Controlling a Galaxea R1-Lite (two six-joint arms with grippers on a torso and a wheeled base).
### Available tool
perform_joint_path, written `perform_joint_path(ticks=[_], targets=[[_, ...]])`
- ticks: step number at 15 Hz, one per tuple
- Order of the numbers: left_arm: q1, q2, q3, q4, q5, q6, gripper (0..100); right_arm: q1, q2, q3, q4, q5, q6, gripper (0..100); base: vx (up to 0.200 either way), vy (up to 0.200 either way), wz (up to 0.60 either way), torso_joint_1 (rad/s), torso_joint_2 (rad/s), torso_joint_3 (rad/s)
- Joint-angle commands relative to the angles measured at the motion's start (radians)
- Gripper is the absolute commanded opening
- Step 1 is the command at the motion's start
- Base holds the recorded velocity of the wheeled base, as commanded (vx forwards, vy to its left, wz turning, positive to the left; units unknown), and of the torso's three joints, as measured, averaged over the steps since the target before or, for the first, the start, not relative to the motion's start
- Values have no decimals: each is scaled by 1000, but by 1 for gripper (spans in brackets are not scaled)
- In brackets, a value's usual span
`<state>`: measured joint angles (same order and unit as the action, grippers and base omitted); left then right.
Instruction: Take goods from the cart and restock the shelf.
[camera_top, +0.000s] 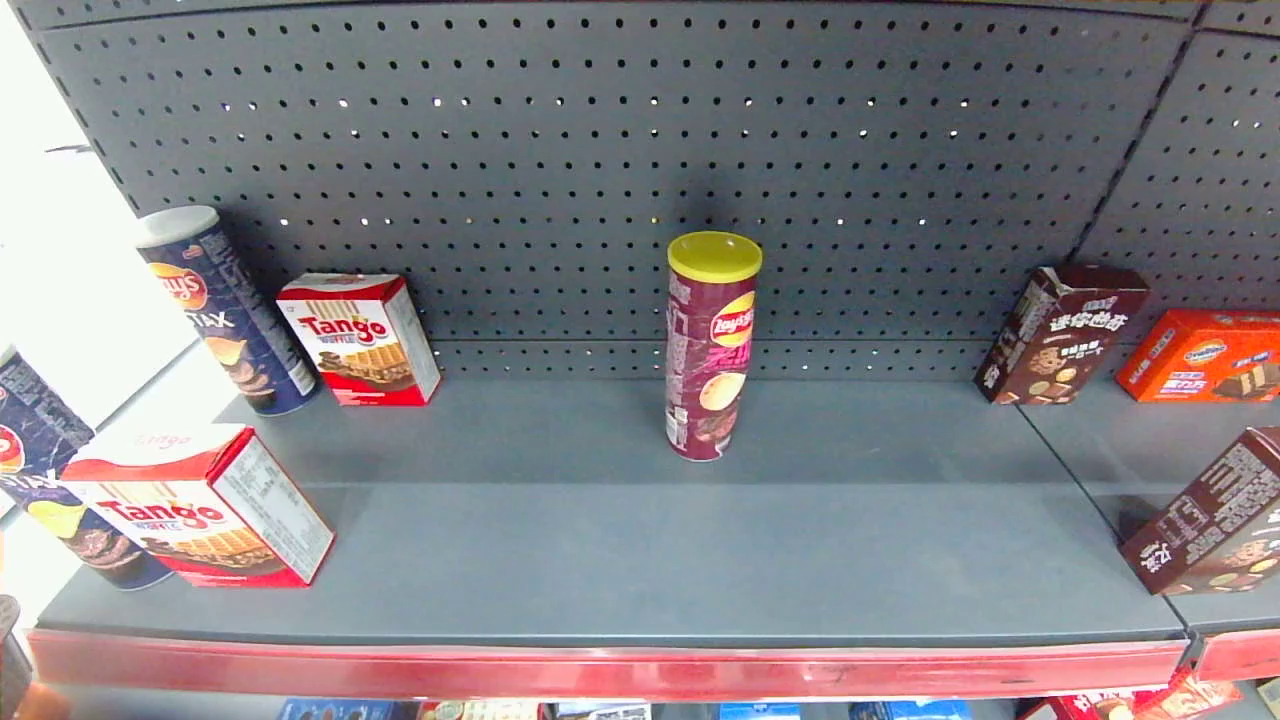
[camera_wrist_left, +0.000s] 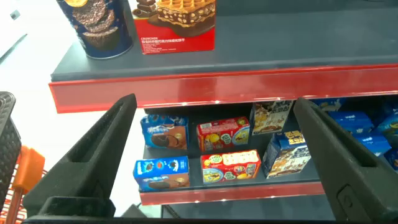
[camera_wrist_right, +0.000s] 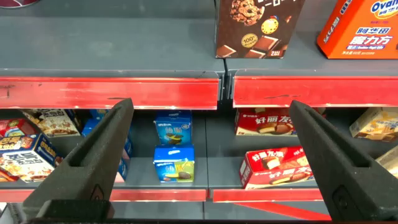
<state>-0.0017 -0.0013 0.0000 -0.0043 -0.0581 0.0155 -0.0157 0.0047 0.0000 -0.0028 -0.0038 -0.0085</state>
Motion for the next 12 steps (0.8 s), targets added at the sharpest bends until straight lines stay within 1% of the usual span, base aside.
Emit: perform_joint_path(ticks=[1,5,10,12], targets=[[0,1,0,0,0,0,100,0,1,0,0,1,-1,100,0,0,0,0,0,0],[0,1,0,0,0,-2,100,0,1,0,0,1,1,100,0,0,0,0,0,0],[0,1,0,0,-5,3,100,0,1,0,1,-1,-1,100,0,0,600,6,5,1],[0,1,0,0,-3,0,100,0,1,0,0,-1,1,100,0,0,600,7,0,-2]])
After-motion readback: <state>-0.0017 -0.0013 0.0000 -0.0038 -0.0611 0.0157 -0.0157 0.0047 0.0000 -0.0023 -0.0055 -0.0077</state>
